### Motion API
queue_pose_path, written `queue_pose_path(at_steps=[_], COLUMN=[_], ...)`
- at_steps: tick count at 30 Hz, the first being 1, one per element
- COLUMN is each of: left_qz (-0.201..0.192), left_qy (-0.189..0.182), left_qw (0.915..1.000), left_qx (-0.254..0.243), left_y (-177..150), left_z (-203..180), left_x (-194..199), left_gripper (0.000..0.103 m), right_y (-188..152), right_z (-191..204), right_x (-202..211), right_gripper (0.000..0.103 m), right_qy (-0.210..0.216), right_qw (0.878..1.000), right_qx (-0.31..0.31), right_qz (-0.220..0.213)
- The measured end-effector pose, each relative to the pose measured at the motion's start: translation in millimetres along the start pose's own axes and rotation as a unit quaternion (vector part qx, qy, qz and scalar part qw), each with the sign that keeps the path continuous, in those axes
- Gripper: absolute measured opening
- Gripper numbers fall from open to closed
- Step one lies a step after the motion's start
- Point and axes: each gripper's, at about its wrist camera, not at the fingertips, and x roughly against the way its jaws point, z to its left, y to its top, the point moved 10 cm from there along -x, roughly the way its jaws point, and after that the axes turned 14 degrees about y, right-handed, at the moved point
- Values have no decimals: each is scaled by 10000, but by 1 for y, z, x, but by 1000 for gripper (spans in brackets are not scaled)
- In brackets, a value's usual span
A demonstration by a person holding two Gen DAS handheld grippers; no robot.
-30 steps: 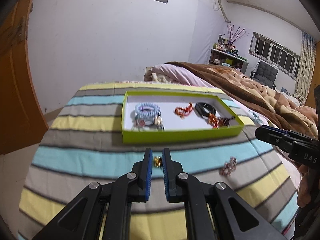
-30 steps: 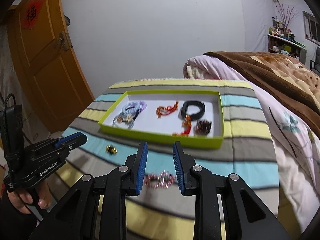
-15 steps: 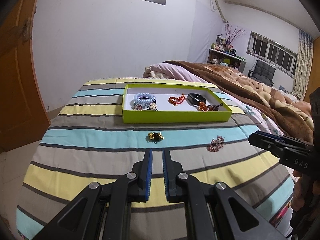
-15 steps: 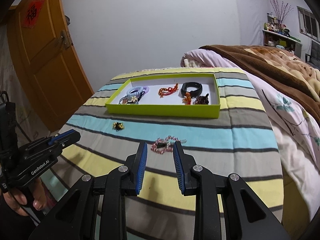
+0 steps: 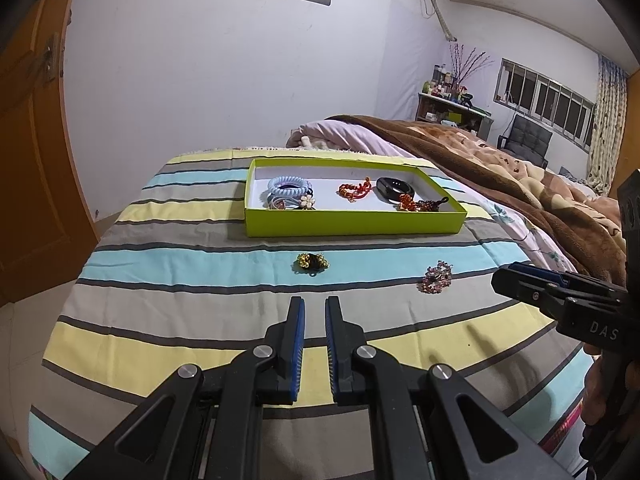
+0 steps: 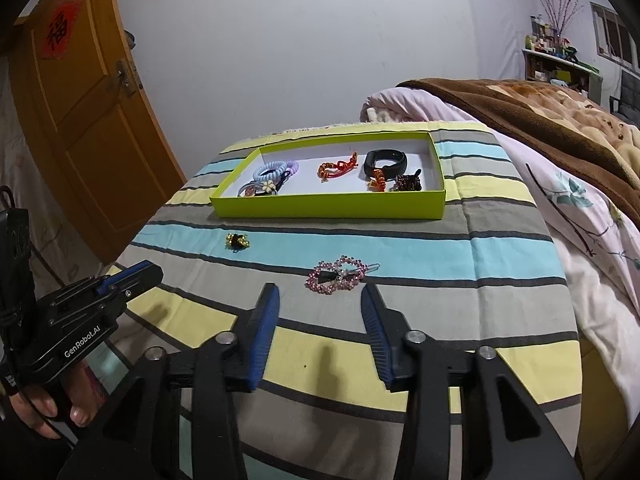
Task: Organize jewelry
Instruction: 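Move both open grippers out of the box toward the gold charm and pink clip, then grasp the gold charm with the left gripper while the right gripper grasps the pink rhinestone hair clip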
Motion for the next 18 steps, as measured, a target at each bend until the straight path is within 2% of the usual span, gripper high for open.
queue_pose_path(at_steps=[5, 9, 18], left_qz=[70, 97, 141], left_qy=[5, 10, -6], left_qw=[10000, 9999, 9999], left_qx=[41, 65, 35], left_y=[1, 4, 16], left_z=[3, 7, 10], left_x=[-8, -15, -32], left_gripper=[10, 23, 23], right_y=[-2, -4, -6], right_z=[-3, -9, -15], right_x=[-10, -21, -47], right_gripper=[44, 44, 44], right_qy=[-24, -64, -59], right_qw=[9999, 9994, 9974], right_qx=[-86, -225, -527], right_qz=[124, 250, 493])
